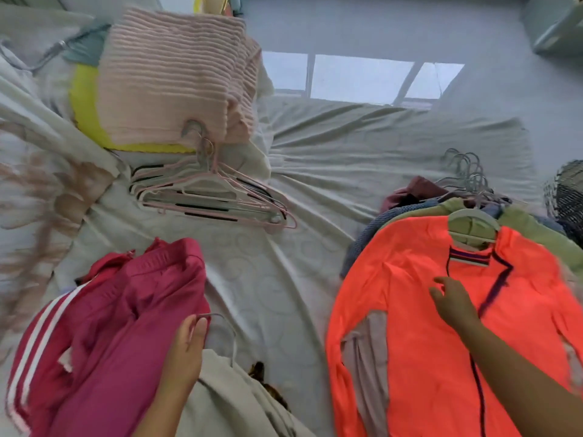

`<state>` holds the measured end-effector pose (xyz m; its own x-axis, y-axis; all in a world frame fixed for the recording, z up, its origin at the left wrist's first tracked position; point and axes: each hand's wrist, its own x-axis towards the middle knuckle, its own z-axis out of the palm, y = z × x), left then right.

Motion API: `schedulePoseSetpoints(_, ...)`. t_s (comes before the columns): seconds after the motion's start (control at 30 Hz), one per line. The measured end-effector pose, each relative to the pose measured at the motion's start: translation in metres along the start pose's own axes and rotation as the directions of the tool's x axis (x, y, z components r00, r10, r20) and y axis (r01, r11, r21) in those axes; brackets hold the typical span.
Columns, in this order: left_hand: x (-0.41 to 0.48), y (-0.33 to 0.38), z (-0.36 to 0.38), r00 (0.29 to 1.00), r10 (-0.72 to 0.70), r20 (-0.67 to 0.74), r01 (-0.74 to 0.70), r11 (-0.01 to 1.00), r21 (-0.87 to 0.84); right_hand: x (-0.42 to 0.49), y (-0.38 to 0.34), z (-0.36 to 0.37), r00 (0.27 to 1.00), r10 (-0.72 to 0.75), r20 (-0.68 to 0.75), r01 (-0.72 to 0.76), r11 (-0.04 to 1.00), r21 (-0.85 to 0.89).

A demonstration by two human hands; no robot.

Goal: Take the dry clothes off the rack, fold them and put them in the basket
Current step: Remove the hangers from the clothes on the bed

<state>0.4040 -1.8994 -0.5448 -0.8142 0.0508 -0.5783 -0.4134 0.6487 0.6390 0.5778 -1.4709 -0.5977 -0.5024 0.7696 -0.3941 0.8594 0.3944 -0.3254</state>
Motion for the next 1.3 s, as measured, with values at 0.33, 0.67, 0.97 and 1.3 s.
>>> schedulePoseSetpoints(0.33,-0.110,0.016,0.168,0.843,-0.470,0.261,0.537,0.749,-0.388,0.128,0.095,-0.102,0.996,-0.068,-0.057,0.056,0.981,-0.188)
schedulePoseSetpoints(0.67,-0.138,0.030,0.210,0.789,-0.579,0.206,0.615,0.736,-0.283,0.182,0.081,-0.089,0.998,-0.055,0.016,0.058,0.962,-0.268)
schedulePoseSetpoints(0.97,-0.183,0.067,0.194,0.978,-0.159,0.136,0.193,0.938,-0.288,0.067,0.042,-0.132,0.809,-0.514,0.285,0.420,0.845,0.331)
schedulePoseSetpoints(1.3,-0.197,0.189,0.129,0.691,0.720,-0.062,-0.693,0.685,0.222,-0.113,-0.050,-0.274,0.642,-0.700,0.314,0.537,0.702,0.468)
